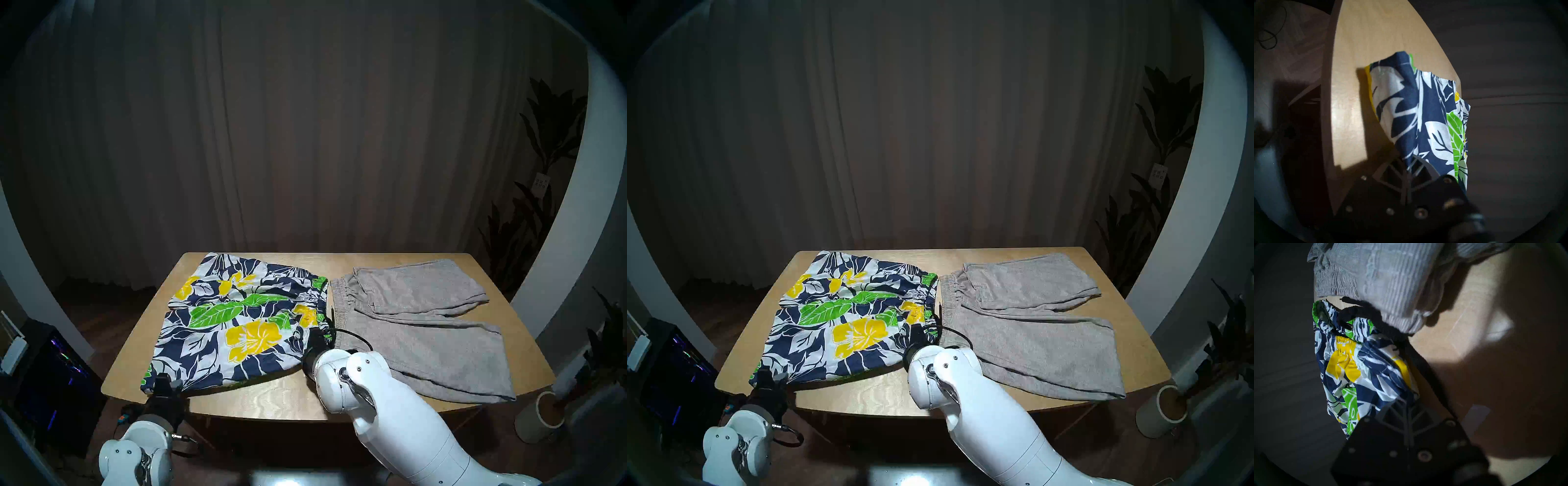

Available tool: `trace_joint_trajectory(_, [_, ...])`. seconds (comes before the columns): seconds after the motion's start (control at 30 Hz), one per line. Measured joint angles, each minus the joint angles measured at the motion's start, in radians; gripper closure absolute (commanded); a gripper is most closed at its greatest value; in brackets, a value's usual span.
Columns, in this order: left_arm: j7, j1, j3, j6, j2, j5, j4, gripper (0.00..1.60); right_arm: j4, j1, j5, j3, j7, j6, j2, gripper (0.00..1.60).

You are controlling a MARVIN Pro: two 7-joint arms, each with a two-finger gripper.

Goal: Fold pants twice and stack them

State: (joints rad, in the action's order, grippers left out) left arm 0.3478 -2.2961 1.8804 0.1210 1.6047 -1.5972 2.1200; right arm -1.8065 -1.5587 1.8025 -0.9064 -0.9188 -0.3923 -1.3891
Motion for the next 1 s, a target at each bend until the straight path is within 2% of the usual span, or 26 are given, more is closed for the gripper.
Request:
trace_joint_trajectory(0.23, [0.073, 0.025, 0.001, -0.013, 0.003, 0.002, 0.073, 1.6, -0.022, -0.001, 0.015, -0.011, -0.048, -0.017, 0.002, 1.6])
trace_joint_trajectory(0.4, [0.14, 0.059, -0.003, -0.016, -0.008, 0.007, 0.104, 1.6, -0.038, 0.005, 0.023, -0.022, -0.115, -0.046, -0.009, 1.6])
trace_joint_trajectory(0.73, [0.241, 0.148, -0.015, -0.001, -0.056, 0.026, 0.097, 1.6, -0.08, 0.052, 0.043, -0.057, -0.24, -0.087, -0.034, 1.6])
trace_joint_trajectory(1.0, [0.294, 0.224, -0.016, 0.024, -0.108, 0.031, 0.068, 1.6, -0.095, 0.104, 0.052, -0.081, -0.307, -0.114, -0.059, 1.6])
